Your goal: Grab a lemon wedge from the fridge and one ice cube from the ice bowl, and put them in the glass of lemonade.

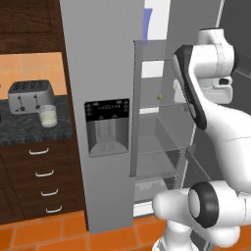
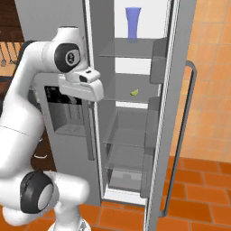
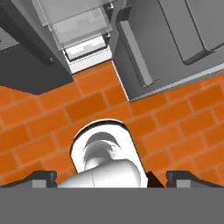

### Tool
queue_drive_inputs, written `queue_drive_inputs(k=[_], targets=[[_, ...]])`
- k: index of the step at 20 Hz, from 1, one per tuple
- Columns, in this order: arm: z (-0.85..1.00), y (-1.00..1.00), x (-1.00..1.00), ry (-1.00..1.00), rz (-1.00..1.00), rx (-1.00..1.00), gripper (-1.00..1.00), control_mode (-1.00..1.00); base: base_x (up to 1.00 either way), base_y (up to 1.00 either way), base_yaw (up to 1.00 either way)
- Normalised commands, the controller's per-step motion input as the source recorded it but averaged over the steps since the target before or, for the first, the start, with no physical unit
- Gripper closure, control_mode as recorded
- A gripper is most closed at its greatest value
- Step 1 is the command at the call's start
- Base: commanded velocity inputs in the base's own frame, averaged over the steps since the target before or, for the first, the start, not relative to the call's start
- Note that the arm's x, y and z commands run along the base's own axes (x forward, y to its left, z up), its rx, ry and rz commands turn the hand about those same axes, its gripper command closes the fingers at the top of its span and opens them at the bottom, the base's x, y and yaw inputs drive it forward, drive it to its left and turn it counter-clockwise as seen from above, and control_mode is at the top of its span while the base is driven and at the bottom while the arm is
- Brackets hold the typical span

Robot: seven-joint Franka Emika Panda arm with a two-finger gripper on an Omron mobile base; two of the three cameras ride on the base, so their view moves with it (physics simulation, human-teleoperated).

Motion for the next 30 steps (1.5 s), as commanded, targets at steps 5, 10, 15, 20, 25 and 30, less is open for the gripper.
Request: queue_drive_inputs(k=[5, 10, 15, 20, 25, 30], targets=[[-0.04, 0.26, -1.0, -0.14, 0.19, 0.09, -1.0, -1.0, 0.0, 0.0, 0.0], [-0.32, 0.48, -0.87, -0.1, 0.19, 0.01, -1.0, -1.0, 0.0, 0.0, 0.0], [-0.29, 0.16, -0.04, -0.17, 0.03, 0.0, -1.0, -1.0, 0.0, 0.0, 0.0], [-0.34, 0.0, 0.0, -0.09, 0.0, -0.02, -1.0, -1.0, 0.0, 0.0, 0.0], [-0.14, 0.0, 0.0, -0.08, 0.0, -0.01, -1.0, -1.0, 0.0, 0.0, 0.0], [-0.01, 0.0, 0.0, -0.01, 0.0, 0.0, -1.0, 1.0, 0.26, -0.07, 0.0]])
